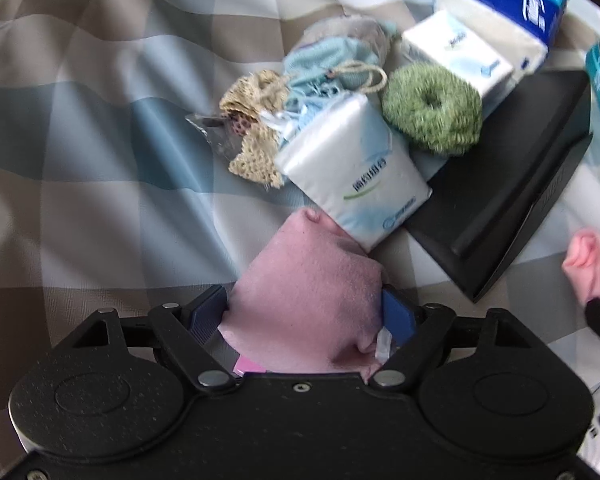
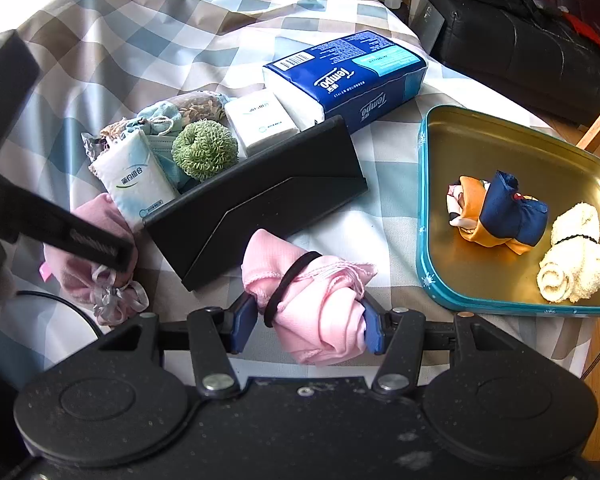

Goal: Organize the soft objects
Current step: 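Grasp the pink drawstring pouch with the left gripper, then carry the pink sock and pink pouch over the gold tray with both grippers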

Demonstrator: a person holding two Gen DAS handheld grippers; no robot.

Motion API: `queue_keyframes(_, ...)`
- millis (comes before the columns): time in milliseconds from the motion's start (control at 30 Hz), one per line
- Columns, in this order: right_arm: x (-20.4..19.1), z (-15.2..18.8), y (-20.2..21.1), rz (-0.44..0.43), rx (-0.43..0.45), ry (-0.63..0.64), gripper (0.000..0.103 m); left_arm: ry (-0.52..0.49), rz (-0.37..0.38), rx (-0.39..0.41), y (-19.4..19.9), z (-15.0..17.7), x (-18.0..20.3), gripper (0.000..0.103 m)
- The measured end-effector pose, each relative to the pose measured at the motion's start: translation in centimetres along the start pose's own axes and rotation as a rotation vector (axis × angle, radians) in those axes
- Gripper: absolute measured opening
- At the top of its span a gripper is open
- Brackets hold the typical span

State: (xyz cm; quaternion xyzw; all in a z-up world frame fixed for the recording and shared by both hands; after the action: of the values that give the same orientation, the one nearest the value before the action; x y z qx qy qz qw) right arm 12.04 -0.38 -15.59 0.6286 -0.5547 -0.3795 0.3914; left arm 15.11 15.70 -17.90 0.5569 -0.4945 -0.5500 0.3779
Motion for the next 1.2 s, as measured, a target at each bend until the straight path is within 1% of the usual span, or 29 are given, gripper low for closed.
queue_keyframes(67, 0.0, 0.0, 0.1, 0.001, 0.004, 0.001, 0.053, -0.027, -0.020, 0.006, 0.0, 0.1, 0.5, 0.078)
queue_keyframes(100, 0.1, 0.0, 0.2, 0.001, 0.005, 0.002, 0.053, -0.028, -0.021, 0.009, 0.0, 0.1, 0.6, 0.075)
queue_keyframes(133, 0.1, 0.0, 0.2, 0.003, 0.007, 0.000, 0.053, -0.023, -0.013, 0.009, 0.0, 0.2, 0.5, 0.070)
queue_keyframes(233, 0.3, -0.1, 0.3, 0.006, 0.009, -0.004, 0.053, 0.002, 0.010, 0.020, 0.2, 0.2, 0.2, 0.065)
queue_keyframes(333, 0.5, -0.1, 0.3, 0.008, 0.011, -0.009, 0.053, 0.022, 0.019, 0.055, 1.0, 0.0, -0.3, 0.063)
queue_keyframes(400, 0.5, -0.1, 0.4, 0.009, 0.013, -0.009, 0.053, 0.045, 0.008, 0.096, 2.0, 0.0, -0.8, 0.063)
queue_keyframes(467, 0.6, -0.2, 0.5, 0.007, 0.016, -0.009, 0.053, 0.080, 0.014, 0.138, 3.1, 0.0, -1.5, 0.063)
queue_keyframes(700, 0.4, -0.1, 0.4, 0.006, 0.013, 0.001, 0.053, 0.194, 0.089, 0.254, 6.0, -0.2, -3.3, 0.063)
queue_keyframes(833, 0.2, 0.1, 0.5, 0.008, 0.013, 0.015, 0.053, 0.255, 0.143, 0.309, 6.6, -0.7, -4.1, 0.063)
queue_keyframes(1000, 0.6, -0.6, 1.2, 0.004, 0.026, 0.006, 0.053, 0.317, 0.180, 0.338, 7.3, -0.7, -5.0, 0.063)
queue_keyframes(1100, 1.4, -1.7, 2.4, 0.007, 0.049, -0.018, 0.053, 0.325, 0.189, 0.341, 7.2, -0.9, -5.0, 0.063)
queue_keyframes(1200, 2.9, -3.2, 3.7, 0.030, 0.058, -0.055, 0.053, 0.323, 0.193, 0.341, 7.3, -0.8, -4.8, 0.063)
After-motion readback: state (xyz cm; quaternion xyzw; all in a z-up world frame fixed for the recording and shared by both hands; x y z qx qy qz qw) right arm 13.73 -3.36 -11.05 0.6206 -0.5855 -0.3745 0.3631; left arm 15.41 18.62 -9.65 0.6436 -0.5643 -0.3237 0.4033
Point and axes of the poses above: each gripper's, at about its wrist camera, not at the fingertips, and y roughly against the way its jaws point, x to its right, z to its underside, the point moved 8 cm from there along -y, roughly the way its jaws point, and after that the axes turned 4 degrees about -x, right-handed, at the moved point
